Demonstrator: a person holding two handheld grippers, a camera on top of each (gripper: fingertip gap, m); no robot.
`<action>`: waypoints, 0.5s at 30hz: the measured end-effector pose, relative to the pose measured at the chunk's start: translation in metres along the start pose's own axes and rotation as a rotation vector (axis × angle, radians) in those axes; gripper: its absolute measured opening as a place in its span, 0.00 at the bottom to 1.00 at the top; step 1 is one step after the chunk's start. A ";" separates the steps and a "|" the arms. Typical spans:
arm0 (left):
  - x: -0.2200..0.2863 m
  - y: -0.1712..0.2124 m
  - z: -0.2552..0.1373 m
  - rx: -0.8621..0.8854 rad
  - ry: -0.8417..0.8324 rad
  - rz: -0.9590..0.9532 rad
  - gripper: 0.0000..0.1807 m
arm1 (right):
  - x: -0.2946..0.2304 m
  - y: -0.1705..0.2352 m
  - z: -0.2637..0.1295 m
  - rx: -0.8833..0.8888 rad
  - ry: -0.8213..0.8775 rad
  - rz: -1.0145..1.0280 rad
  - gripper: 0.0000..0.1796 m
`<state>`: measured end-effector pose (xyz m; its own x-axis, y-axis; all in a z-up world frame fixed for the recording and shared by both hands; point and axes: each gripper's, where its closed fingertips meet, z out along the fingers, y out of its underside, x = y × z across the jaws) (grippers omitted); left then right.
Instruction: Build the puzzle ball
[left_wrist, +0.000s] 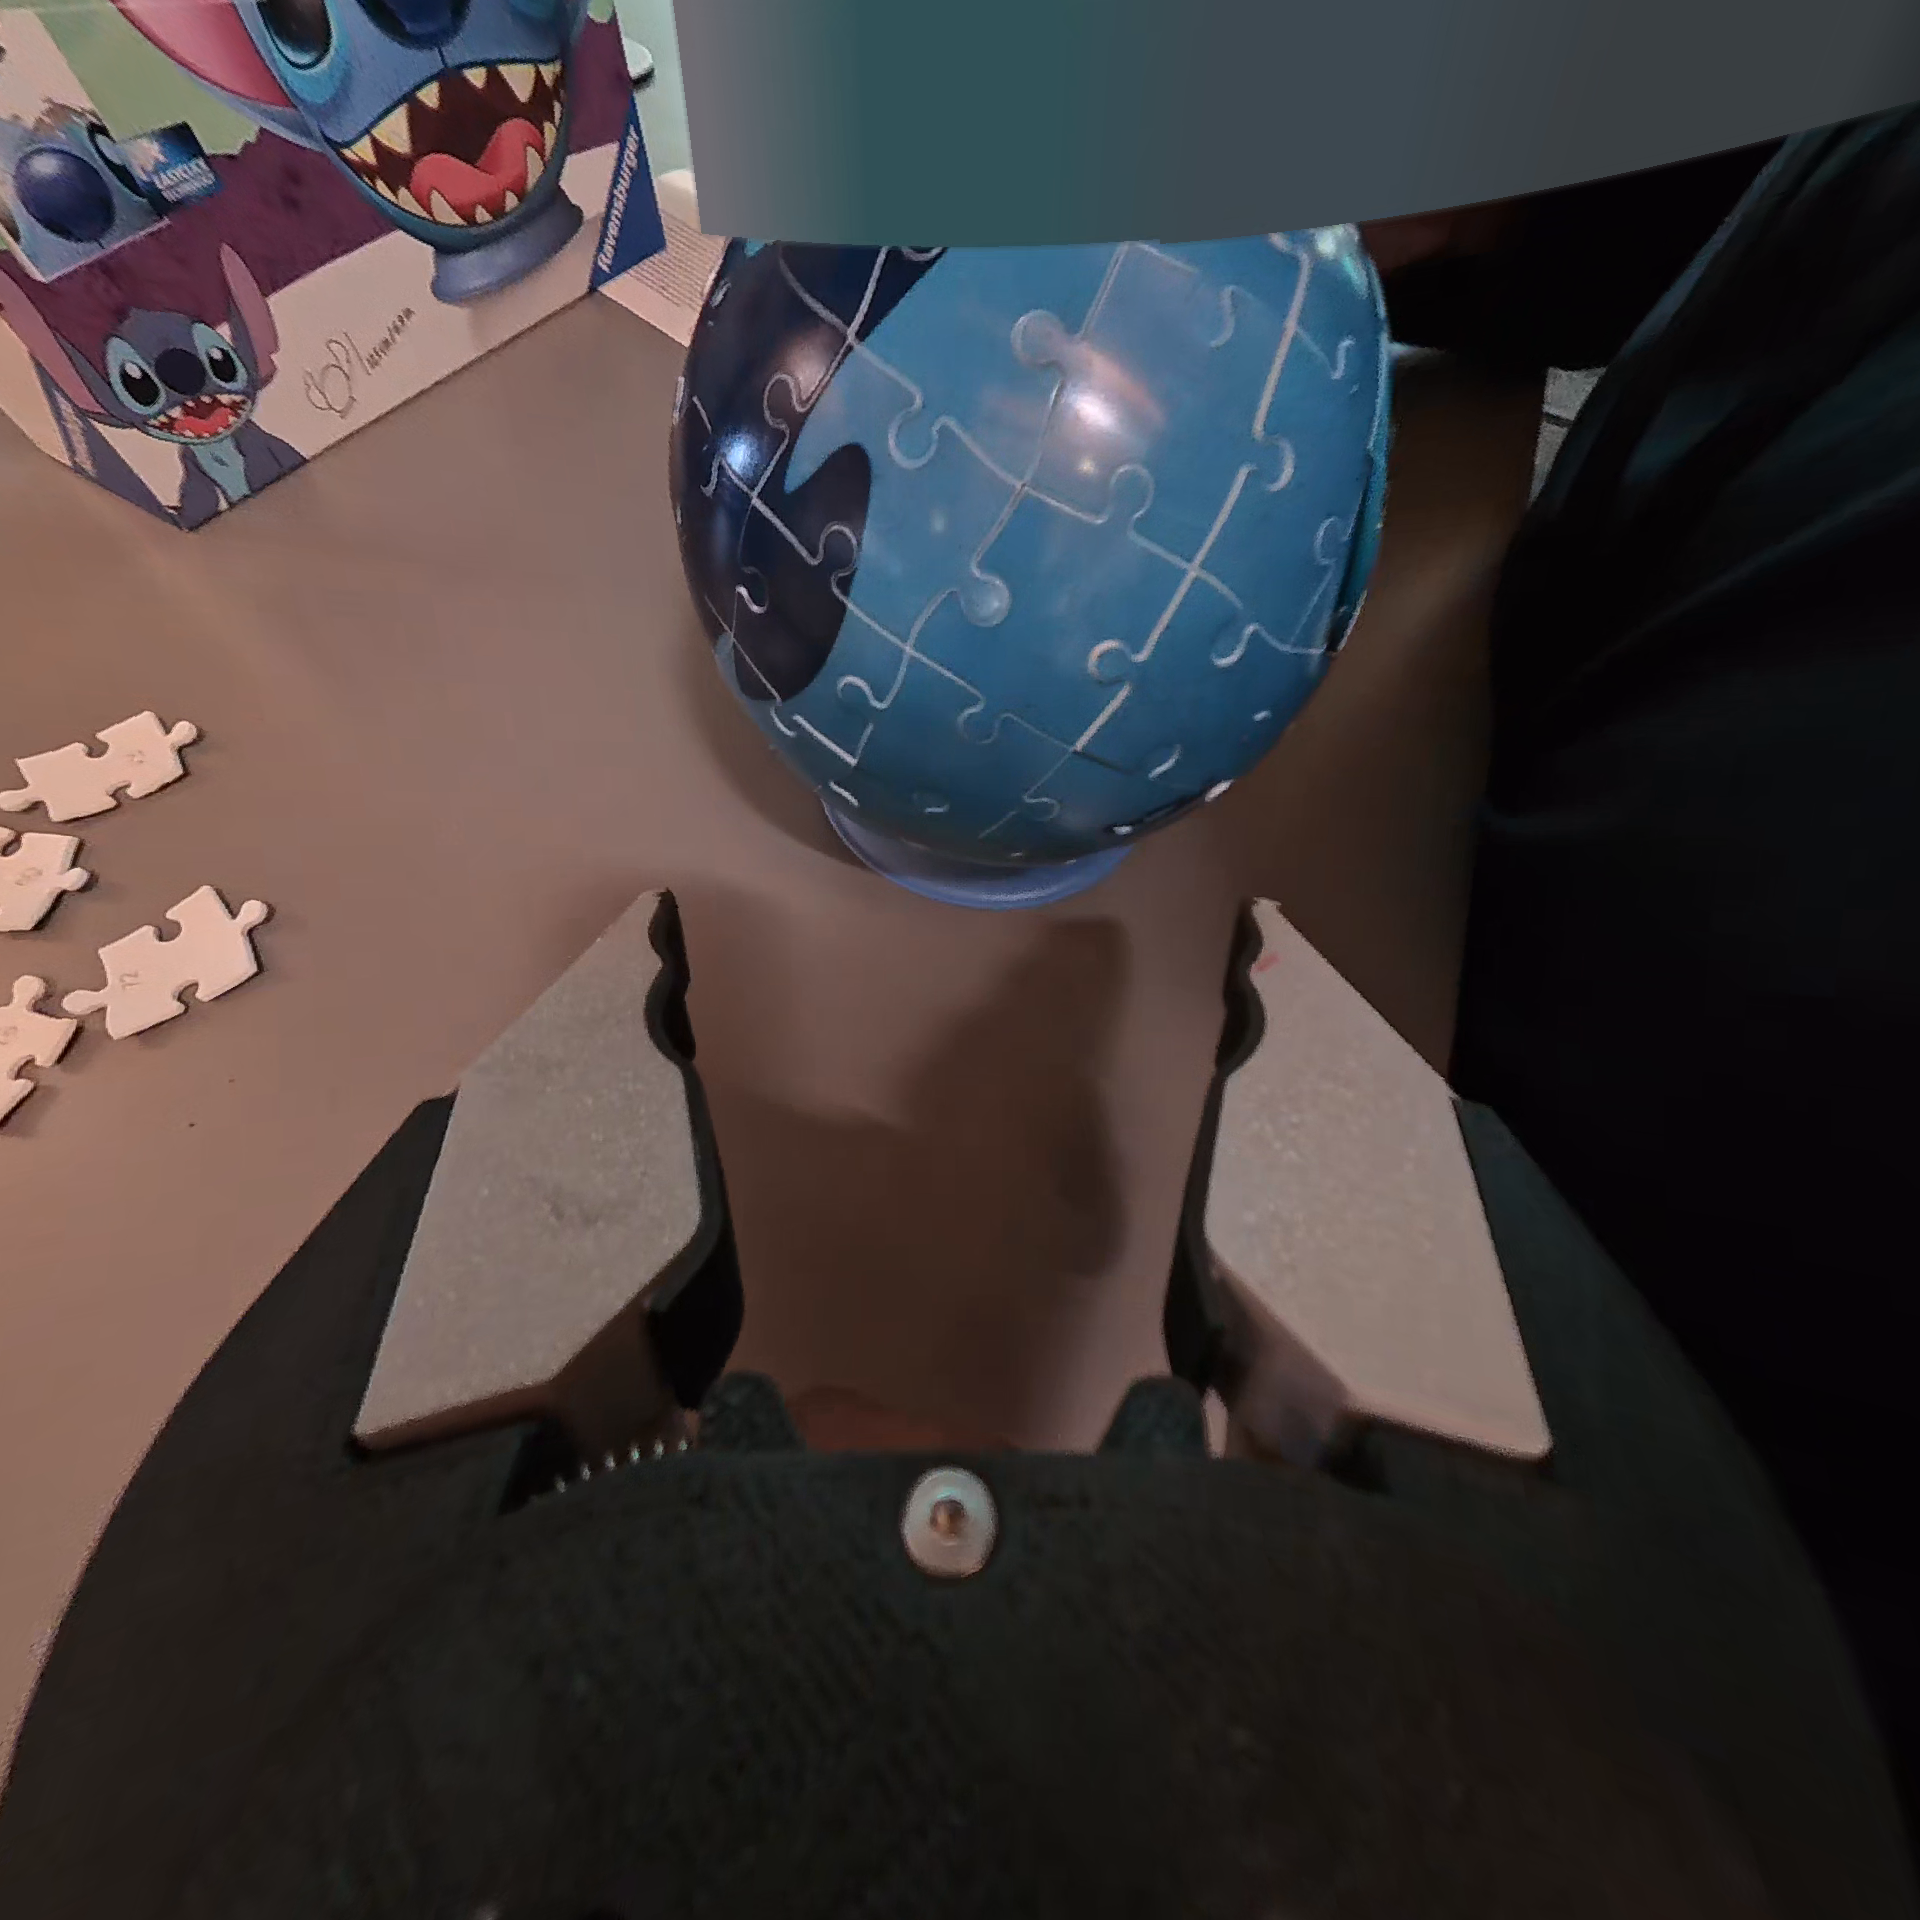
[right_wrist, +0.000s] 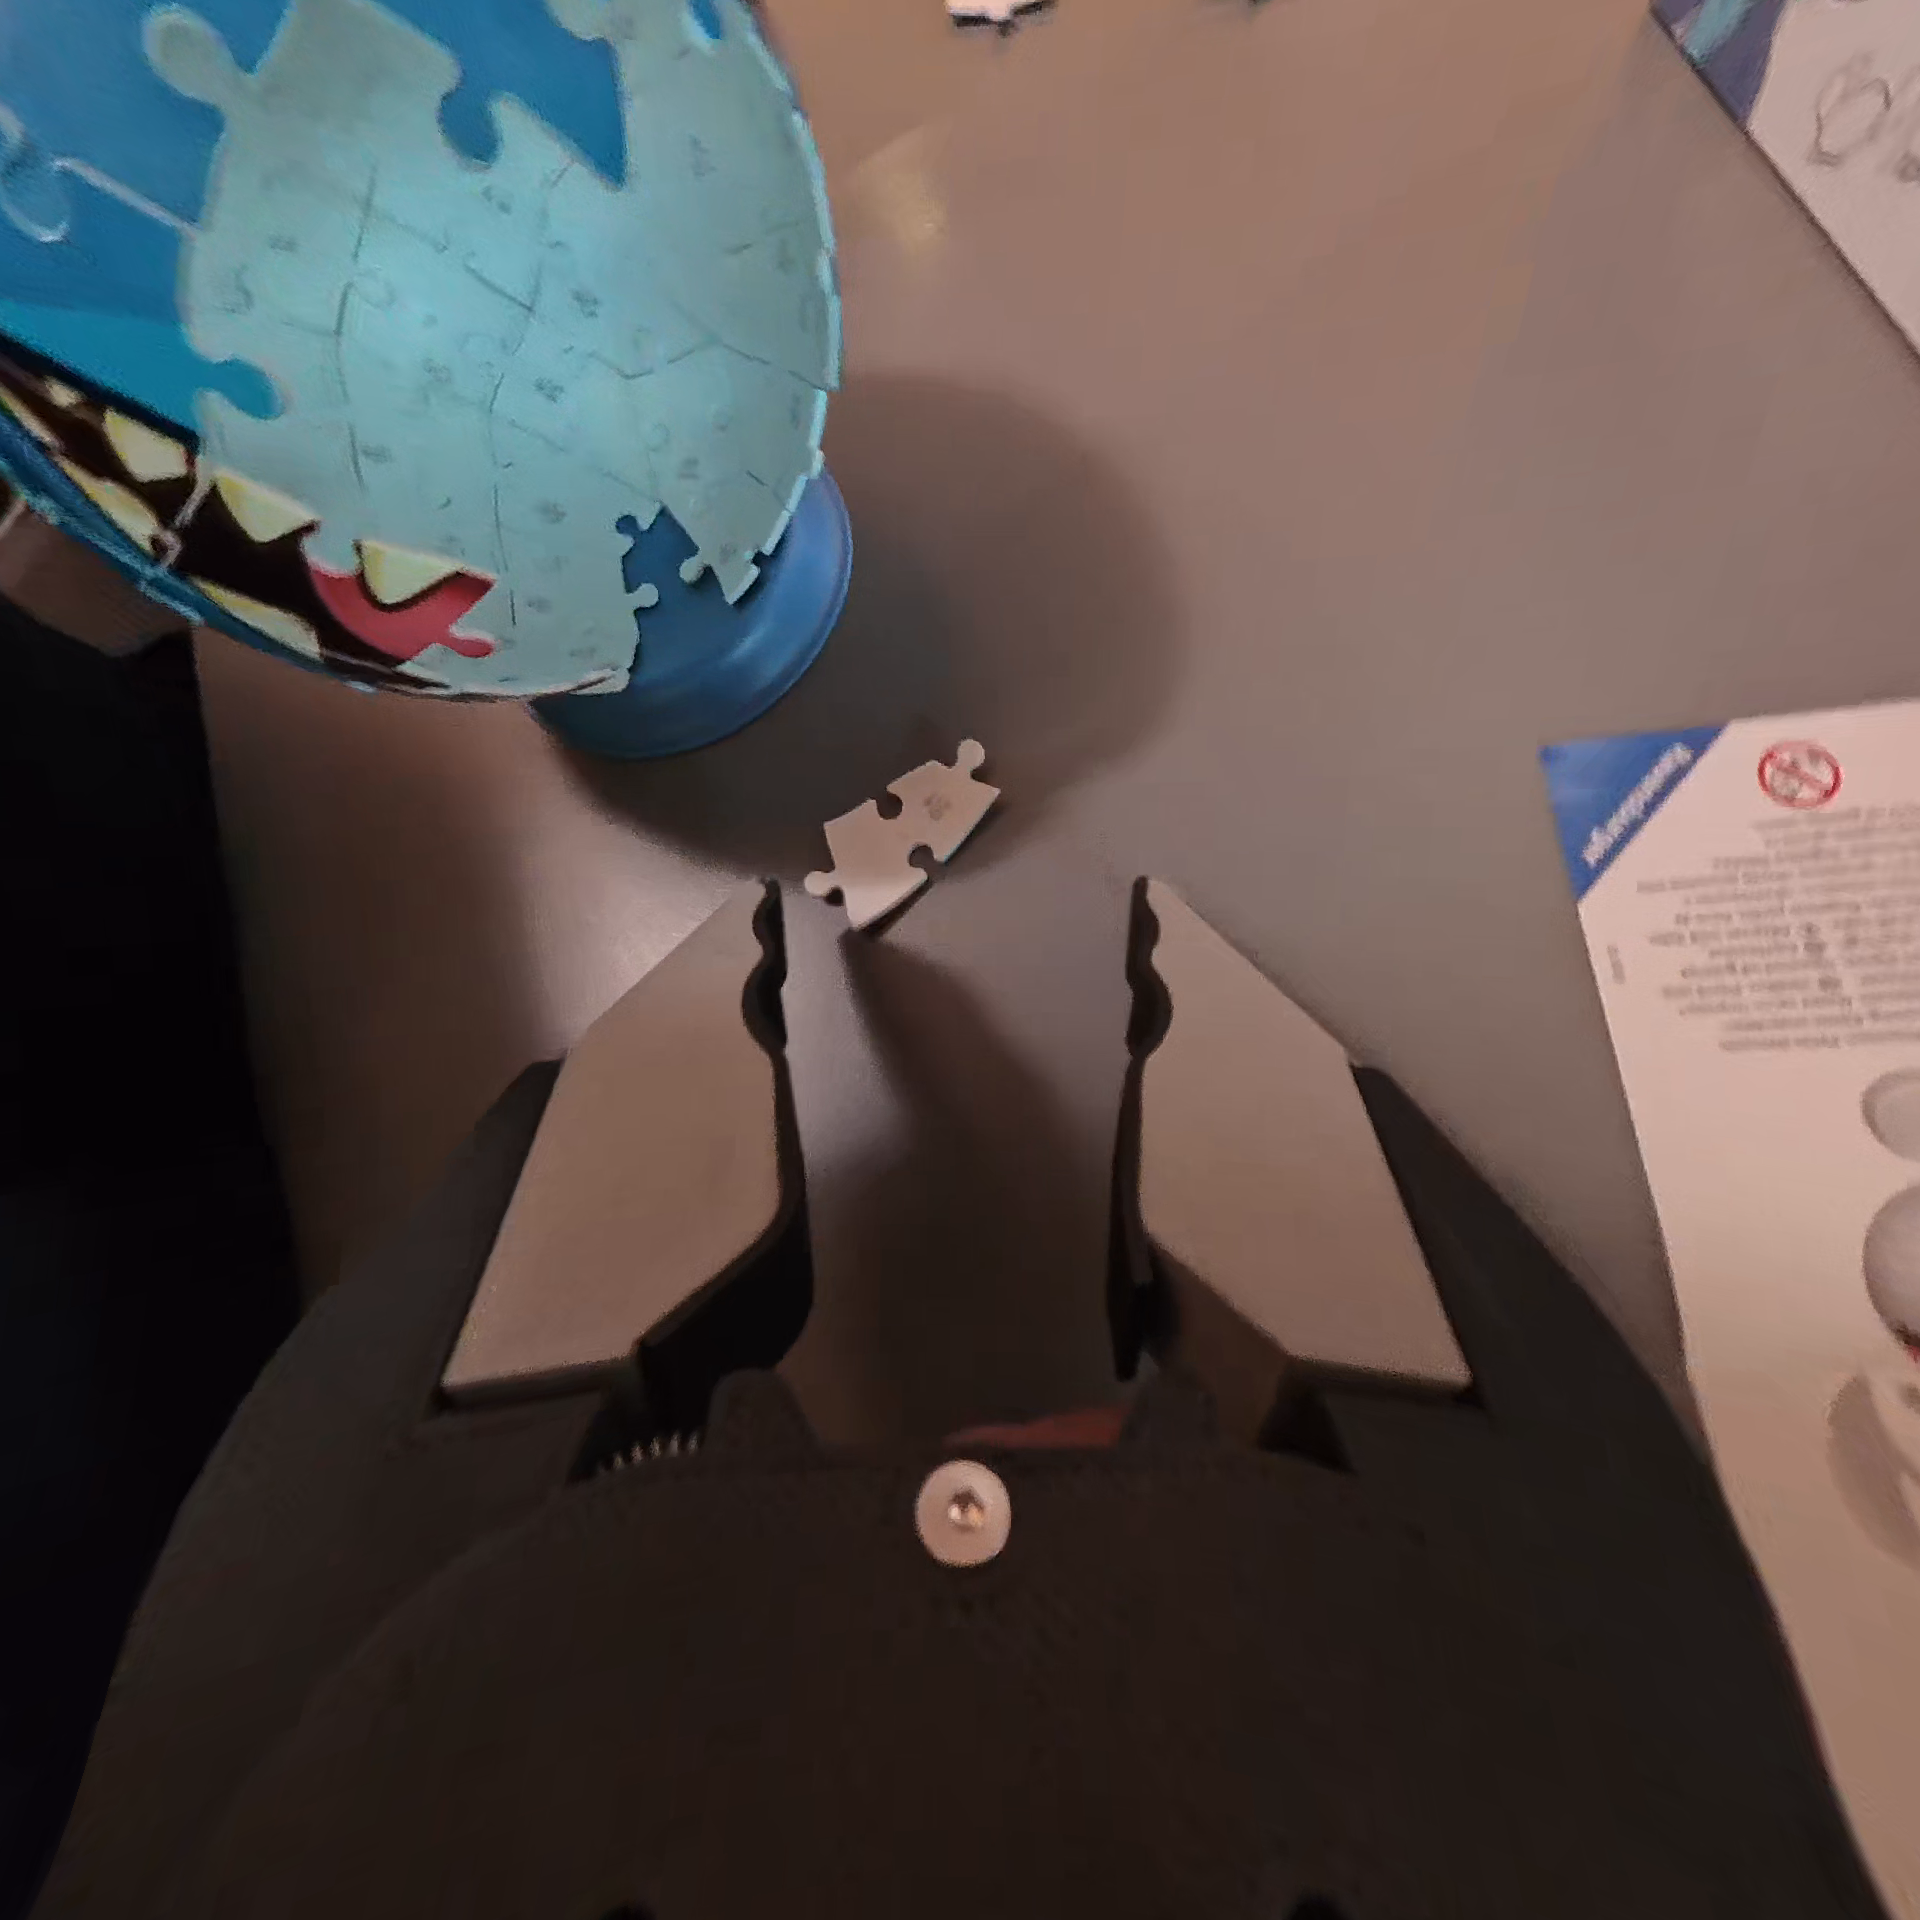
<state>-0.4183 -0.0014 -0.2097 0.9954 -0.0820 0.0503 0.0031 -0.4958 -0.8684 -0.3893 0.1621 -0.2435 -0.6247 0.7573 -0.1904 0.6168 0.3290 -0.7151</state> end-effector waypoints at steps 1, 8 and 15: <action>0.001 -0.002 0.000 0.012 -0.011 0.000 0.56 | -0.003 -0.002 -0.001 0.015 0.001 0.043 0.37; 0.004 -0.009 0.005 0.065 -0.037 -0.003 0.56 | -0.005 -0.009 0.011 0.097 0.147 0.115 0.33; 0.007 -0.011 0.004 0.087 -0.018 0.013 0.56 | 0.010 0.004 0.003 -0.008 0.232 -0.032 0.24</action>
<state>-0.4107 0.0065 -0.2020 0.9969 -0.0721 0.0301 -0.0027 -0.4173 -0.9088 -0.3947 0.1691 -0.2505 -0.5177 0.8555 -0.0069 0.6028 0.3590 -0.7126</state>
